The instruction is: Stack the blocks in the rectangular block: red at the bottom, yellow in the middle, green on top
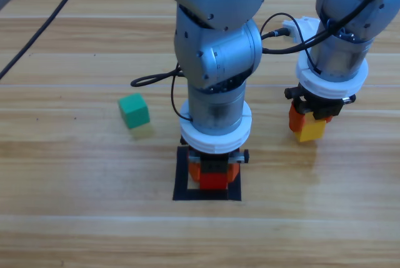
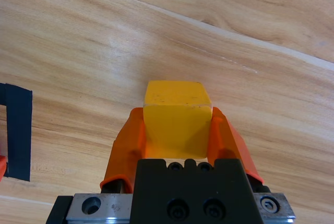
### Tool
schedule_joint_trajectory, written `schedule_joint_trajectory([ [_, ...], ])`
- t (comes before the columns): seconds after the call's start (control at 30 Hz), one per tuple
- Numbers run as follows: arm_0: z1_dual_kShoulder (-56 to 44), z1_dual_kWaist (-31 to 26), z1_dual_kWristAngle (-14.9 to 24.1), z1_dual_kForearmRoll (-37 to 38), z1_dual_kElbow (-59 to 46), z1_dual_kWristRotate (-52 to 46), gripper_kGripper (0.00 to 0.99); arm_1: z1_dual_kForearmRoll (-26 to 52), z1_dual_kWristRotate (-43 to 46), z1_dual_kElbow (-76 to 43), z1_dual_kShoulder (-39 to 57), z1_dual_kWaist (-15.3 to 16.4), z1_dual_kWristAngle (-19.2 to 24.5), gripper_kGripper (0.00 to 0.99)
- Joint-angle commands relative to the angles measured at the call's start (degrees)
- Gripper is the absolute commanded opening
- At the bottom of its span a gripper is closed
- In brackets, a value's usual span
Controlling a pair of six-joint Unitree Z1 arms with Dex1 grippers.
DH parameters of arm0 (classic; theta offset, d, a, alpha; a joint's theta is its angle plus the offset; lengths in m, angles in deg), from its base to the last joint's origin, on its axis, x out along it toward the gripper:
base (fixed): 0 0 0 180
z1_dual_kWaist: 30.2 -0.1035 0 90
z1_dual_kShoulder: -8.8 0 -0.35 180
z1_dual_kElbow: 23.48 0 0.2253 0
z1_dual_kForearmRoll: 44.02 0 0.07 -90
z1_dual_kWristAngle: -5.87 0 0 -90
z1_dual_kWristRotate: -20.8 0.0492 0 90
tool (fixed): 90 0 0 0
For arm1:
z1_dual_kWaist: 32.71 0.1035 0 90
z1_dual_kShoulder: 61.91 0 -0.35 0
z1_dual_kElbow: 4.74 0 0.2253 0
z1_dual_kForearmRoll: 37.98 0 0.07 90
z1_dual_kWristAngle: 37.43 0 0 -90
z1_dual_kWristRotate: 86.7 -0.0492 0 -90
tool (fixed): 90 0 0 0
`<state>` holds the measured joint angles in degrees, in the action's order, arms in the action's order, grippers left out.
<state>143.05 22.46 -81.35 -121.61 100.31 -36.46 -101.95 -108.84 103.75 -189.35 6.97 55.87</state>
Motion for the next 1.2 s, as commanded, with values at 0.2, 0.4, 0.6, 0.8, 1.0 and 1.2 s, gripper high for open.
schedule_joint_trajectory([
  [0.2, 4.4, -1.0, -0.4, 0.9, -0.2, -0.3, 0.041, 1.4, -0.2, -1.5, 4.7, -0.7, 0.6, 0.000],
  [0.4, 4.5, -1.1, -0.1, 1.0, -0.7, 0.0, 0.041, 1.4, -0.2, -1.5, 4.7, -0.7, 0.6, 0.000],
  [0.6, 4.4, -1.9, -0.1, 1.2, -1.5, 0.7, 0.063, 1.5, -0.2, -1.5, 4.7, -0.6, 0.6, 0.000],
  [0.8, 3.8, -2.0, -0.1, 2.2, -1.6, 0.8, 0.942, 1.6, -0.2, -1.5, 4.7, -0.6, 0.7, 0.000],
  [1.0, 2.0, -2.0, 0.0, 2.2, -2.5, 0.7, 0.990, 1.6, -0.2, -1.6, 4.9, -0.5, 0.6, 0.000],
  [1.2, 0.7, -1.9, -0.1, 2.2, -2.0, 0.6, 0.990, 1.6, -1.8, -2.3, 7.6, 0.0, 0.6, 0.000],
])
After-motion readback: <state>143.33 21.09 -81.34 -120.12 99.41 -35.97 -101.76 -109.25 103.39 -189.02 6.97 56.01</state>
